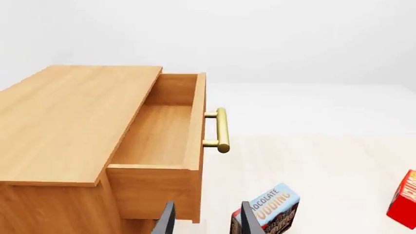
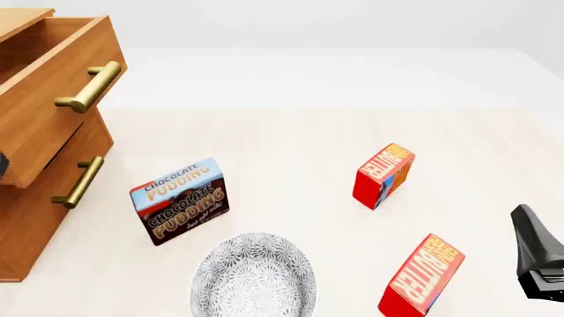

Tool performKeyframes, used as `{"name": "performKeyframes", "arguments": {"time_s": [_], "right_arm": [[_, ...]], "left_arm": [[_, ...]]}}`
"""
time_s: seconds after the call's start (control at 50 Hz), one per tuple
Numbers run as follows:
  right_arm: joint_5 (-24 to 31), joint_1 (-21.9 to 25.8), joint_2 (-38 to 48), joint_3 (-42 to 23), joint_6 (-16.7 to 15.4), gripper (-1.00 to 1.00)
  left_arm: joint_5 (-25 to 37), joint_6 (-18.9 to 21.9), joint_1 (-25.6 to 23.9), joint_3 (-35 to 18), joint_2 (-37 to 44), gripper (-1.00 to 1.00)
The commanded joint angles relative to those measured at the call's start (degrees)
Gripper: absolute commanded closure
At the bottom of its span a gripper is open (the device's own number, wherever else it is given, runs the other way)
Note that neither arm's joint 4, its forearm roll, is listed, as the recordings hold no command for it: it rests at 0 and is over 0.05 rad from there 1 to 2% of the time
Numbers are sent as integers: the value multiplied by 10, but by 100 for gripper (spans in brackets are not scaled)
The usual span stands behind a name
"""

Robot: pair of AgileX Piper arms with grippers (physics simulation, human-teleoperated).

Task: Put the butter at the front in the top drawer of the cabinet and close it.

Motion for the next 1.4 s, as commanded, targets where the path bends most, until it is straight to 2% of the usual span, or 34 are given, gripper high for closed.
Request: {"name": "performKeyframes", "arguments": {"time_s": [0.02, 0.1, 0.12, 0.16, 0.34, 0.38, 0.42, 0.48, 0.6, 0.66, 0.7, 0.72, 0.8, 0.84, 0.92, 0.98, 1.04, 1.12, 1.14, 1.16, 1.24, 1.32, 1.4], "right_arm": [[0, 0, 0, 0, 0, -100], [0, 0, 0, 0, 0, -100], [0, 0, 0, 0, 0, -100], [0, 0, 0, 0, 0, -100], [0, 0, 0, 0, 0, -100], [0, 0, 0, 0, 0, -100], [0, 0, 0, 0, 0, -100], [0, 0, 0, 0, 0, -100], [0, 0, 0, 0, 0, -100], [0, 0, 0, 0, 0, -100], [0, 0, 0, 0, 0, -100], [0, 0, 0, 0, 0, -100], [0, 0, 0, 0, 0, -100], [0, 0, 0, 0, 0, -100], [0, 0, 0, 0, 0, -100], [0, 0, 0, 0, 0, -100], [0, 0, 0, 0, 0, -100], [0, 0, 0, 0, 0, -100], [0, 0, 0, 0, 0, -100], [0, 0, 0, 0, 0, -100], [0, 0, 0, 0, 0, -100], [0, 0, 0, 0, 0, -100], [0, 0, 0, 0, 0, -100]], "left_arm": [[71, 6, 6, -110, 80, -100], [96, 12, 11, -143, 115, -100], [100, 3, -14, -160, 118, -100], [127, 7, -4, -195, 152, -100], [209, -3, 3, -292, 179, -100], [222, -23, -13, -312, 182, -100], [240, -1, 5, -327, 205, -100], [272, -10, -6, -376, 216, -100], [325, 5, -6, -436, 258, -100], [349, -15, -23, -461, 277, -100], [356, -13, -22, -473, 278, -100], [381, 0, -10, -493, 293, -100], [414, -28, -7, -509, 318, -100], [435, -19, 1, -522, 330, -100], [451, -31, -6, -534, 337, -100], [479, -11, 25, -535, 348, -100], [490, -7, 24, -534, 355, -100], [522, 3, 32, -579, 375, -100], [524, -24, 12, -581, 377, -100], [524, -28, 2, -579, 381, -100], [524, -15, 19, -582, 392, -100], [524, -34, 8, -585, 400, -100], [524, -34, 10, -587, 403, -100]]}}
